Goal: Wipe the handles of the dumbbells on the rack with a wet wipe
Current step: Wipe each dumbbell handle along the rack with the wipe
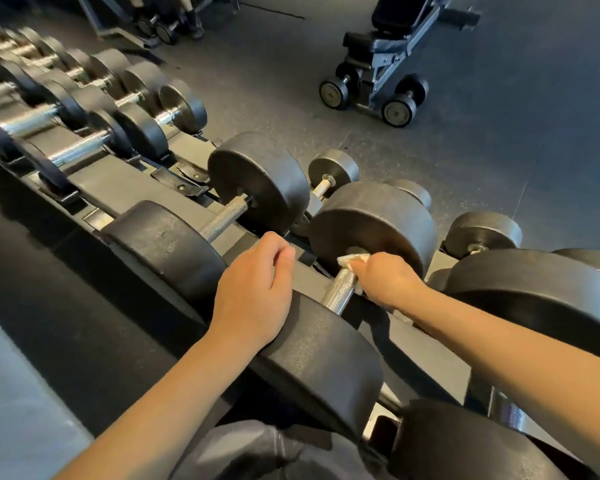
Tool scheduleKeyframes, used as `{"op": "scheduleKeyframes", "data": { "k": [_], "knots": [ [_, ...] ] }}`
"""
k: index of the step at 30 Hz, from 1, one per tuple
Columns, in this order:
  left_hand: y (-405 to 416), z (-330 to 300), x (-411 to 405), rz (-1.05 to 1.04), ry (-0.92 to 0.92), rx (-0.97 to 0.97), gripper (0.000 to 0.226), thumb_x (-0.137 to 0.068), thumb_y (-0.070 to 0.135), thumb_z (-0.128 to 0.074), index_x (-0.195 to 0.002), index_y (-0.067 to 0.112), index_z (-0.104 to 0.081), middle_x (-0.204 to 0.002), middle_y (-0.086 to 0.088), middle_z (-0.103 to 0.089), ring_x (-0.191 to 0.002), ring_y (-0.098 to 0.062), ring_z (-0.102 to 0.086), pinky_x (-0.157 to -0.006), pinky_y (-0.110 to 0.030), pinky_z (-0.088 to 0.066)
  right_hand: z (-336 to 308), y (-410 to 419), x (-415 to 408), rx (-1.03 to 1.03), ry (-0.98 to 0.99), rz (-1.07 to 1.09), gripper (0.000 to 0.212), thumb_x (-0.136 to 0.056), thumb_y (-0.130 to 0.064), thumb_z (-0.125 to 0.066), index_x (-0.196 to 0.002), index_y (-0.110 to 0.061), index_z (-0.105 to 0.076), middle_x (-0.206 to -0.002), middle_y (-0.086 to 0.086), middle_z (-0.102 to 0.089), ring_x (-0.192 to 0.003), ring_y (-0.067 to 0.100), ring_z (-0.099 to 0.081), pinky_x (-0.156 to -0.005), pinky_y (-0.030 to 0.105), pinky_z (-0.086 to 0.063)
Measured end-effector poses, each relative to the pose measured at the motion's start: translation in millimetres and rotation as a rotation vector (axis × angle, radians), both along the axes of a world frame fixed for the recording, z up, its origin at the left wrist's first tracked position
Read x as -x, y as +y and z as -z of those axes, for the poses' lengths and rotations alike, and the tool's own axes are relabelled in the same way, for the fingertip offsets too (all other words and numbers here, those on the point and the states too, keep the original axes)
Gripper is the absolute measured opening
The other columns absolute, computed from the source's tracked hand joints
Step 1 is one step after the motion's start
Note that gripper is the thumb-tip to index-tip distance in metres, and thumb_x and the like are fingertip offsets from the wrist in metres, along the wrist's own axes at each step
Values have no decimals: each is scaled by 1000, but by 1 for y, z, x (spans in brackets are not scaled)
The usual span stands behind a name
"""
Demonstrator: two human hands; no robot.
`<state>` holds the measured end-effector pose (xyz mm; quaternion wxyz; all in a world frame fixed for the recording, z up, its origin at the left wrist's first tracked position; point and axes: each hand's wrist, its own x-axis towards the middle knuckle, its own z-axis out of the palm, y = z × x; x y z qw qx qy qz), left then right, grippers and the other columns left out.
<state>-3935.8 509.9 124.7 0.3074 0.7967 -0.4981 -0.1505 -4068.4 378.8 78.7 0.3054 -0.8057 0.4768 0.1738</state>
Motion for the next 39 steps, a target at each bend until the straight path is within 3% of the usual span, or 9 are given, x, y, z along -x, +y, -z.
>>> {"op": "scheduleKeyframes", "data": {
  "k": [3,7,11,15,18,22,27,32,39],
  "knots": [
    [3,0,1,-12,63,102,22,-99,29,-40,-82,23,-54,-68,9,-54,-75,-10,-54,-62,-19,-41,-16,4,-8,173,91,-213,21,-97,-22,-50,-111,-10,-60,-76,1,-52,-71,15,-53,-63,25,-42],
    [14,-10,-6,56,168,175,18,-95,30,-46,-85,23,-59,-73,10,-59,-78,-8,-57,-66,-12,-42,-41,13,-34,249,-196,-234,25,-97,-38,-47,-94,-18,-61,-82,0,-62,-72,15,-58,-61,26,-43],
    [30,-27,-64,154,5,187,9,-95,34,-50,-92,31,-57,-82,21,-56,-86,2,-57,-74,-6,-42,-45,10,-62,363,-459,-332,28,-97,-34,-47,-123,-27,-56,-98,1,-62,-88,20,-59,-78,37,-50],
    [35,-34,-155,95,-143,137,17,-94,32,-49,-97,24,-63,-87,15,-57,-94,8,-52,-79,-1,-36,-28,1,-119,690,-120,-541,59,-93,-22,-55,-144,-16,-26,-108,5,-53,-88,23,-58,-61,33,-47],
    [20,-33,-205,100,-96,53,22,-92,37,-45,-99,26,-63,-92,15,-58,-94,14,-49,-75,-2,-34,-23,-9,-169,822,47,-680,67,-75,-20,-76,-133,-2,-47,-94,9,-60,-67,23,-61,-42,27,-29],
    [-14,-16,-237,276,8,-57,19,-95,41,-41,-98,33,-58,-93,21,-56,-99,5,-50,-75,-6,-36,5,-17,-213,760,113,-795,61,-88,-21,-64,-139,3,-40,-106,15,-60,-76,26,-65,-48,29,-36],
    [-33,1,-247,511,175,-318,25,-102,35,-36,-109,33,-59,-103,17,-60,-98,0,-53,-85,-27,-43,16,-12,-209,658,77,-687,64,-80,-19,-70,-137,-7,-44,-111,13,-63,-72,22,-66,-47,26,-48],
    [-36,0,-250,564,224,-308,22,-100,40,-34,-100,38,-55,-91,17,-60,-88,-1,-54,-78,-26,-46,3,-5,-214,615,-44,-510,43,-66,-10,-79,-105,-5,-62,-93,13,-62,-63,21,-60,-41,27,-48],
    [-35,3,-251,571,230,-281,22,-98,43,-34,-89,39,-53,-83,15,-59,-82,-2,-54,-66,-17,-41,-4,10,-206,612,182,-366,71,-68,-16,-80,-132,-8,-50,-97,12,-60,-62,21,-54,-40,24,-30]
  ]
}}
